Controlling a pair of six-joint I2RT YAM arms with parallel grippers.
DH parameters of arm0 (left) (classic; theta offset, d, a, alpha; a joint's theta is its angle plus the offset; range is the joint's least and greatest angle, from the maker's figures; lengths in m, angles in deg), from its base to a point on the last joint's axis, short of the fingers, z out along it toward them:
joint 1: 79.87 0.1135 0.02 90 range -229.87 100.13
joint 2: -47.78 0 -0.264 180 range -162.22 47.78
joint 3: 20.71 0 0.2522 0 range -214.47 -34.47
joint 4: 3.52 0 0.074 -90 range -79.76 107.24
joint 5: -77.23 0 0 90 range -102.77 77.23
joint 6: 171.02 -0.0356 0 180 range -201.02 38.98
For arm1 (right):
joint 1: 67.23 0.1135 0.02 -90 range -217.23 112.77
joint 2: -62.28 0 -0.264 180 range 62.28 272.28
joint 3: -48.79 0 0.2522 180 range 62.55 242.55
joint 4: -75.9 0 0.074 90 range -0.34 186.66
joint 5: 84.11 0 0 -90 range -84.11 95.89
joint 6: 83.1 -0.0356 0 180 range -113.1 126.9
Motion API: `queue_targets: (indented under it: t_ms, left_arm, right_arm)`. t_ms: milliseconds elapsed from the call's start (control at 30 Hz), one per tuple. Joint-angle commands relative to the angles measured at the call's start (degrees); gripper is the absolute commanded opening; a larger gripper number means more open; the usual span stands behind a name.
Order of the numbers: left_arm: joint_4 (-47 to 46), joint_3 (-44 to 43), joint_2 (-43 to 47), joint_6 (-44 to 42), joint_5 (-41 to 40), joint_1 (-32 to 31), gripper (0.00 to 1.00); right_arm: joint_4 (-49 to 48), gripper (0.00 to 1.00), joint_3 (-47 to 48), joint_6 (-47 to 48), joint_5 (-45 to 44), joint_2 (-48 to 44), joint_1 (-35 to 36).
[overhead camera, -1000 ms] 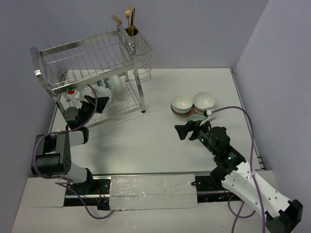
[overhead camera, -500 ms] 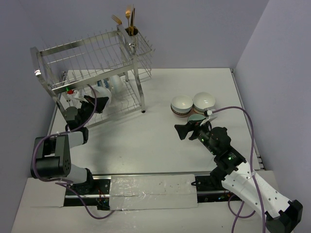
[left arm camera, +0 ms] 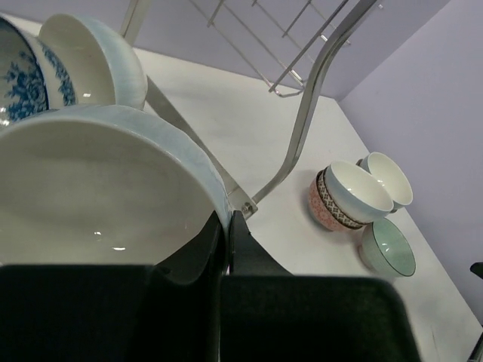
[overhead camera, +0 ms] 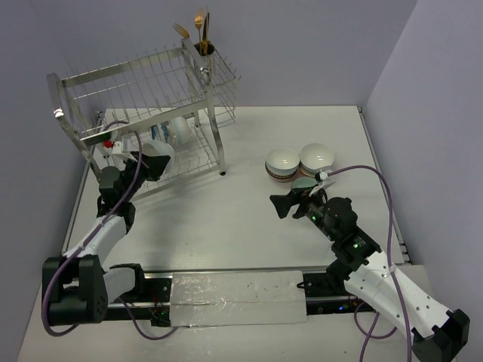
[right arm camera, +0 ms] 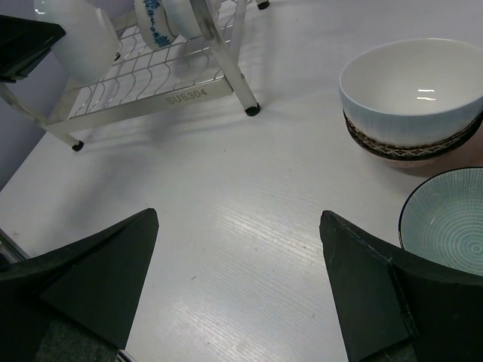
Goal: Load the bowls into the dish rack
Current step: Place the bowl at the center of the board.
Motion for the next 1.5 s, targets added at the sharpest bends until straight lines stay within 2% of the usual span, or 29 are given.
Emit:
queue_targets:
  t_ms: [0, 233, 400, 700, 967, 1267, 1467]
  left_arm:
    - [5.19, -2.43, 5.31, -3.33, -1.24, -1.06, 0.0]
    - [21.88, -8.05, 5.31, 0.63, -0.62, -2.81, 0.0]
    - [30.25, -10.86, 6.98, 1.6, -2.02, -3.26, 0.0]
    - [48.96, -14.03, 11.11, -2.62, -3.78, -7.29, 0.0]
    - [57.33, -15.35, 11.11, -4.2, -5.28, -10.46, 0.0]
    - [62.08, -19.47, 3.83, -7.44, -10.9, -22.14, 0.0]
    - [65.77, -25.19, -5.05, -10.7, -21.0, -32.06, 0.0]
  right_arm:
    - [-2.67, 0.95, -0.03, 0.67, 0.29, 0.38, 0.21]
    - [-2.14, 0.95, 0.15, 0.84, 0.21, -0.31, 0.21]
    - [-1.88, 0.95, 0.15, 0.93, 0.29, -0.58, 0.21]
    - [-1.61, 0.95, 0.32, 1.02, 0.29, -0.67, 0.21]
    - [-1.79, 0.95, 0.58, 1.02, 0.29, 0.21, 0.21]
    - [-2.14, 0.95, 0.59, 0.93, 0.29, 0.91, 0.21]
    - [-1.88, 0.95, 0.41, 1.02, 0.21, 0.39, 0.21]
